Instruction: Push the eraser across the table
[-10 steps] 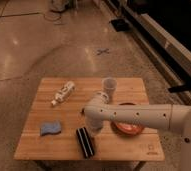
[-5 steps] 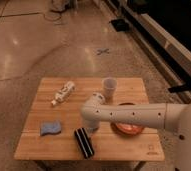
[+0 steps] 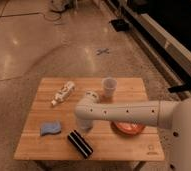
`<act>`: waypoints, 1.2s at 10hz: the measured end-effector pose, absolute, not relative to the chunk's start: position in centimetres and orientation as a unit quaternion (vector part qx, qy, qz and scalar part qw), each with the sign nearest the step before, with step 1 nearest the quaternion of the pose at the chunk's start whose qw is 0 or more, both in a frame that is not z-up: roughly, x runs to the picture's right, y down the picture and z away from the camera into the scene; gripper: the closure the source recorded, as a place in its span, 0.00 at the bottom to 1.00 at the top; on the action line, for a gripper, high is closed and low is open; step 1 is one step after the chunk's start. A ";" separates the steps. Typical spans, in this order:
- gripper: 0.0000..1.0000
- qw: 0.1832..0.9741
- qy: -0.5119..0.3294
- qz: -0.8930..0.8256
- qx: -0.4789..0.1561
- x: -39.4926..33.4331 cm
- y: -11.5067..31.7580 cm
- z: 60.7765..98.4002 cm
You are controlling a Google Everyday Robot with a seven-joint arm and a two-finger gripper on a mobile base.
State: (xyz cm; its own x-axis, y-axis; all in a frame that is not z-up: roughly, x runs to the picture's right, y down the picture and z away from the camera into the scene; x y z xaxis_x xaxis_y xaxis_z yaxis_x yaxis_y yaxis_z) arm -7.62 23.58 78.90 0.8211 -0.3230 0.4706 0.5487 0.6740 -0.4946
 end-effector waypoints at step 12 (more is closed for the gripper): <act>1.00 0.881 -0.205 -0.288 -0.315 -11.1 23.6 77.4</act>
State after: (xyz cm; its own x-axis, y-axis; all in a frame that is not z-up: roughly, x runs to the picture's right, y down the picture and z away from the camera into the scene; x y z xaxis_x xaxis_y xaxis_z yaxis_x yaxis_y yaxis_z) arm -11.10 23.63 77.41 0.7504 -0.3783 0.5421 0.6364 0.6353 -0.4376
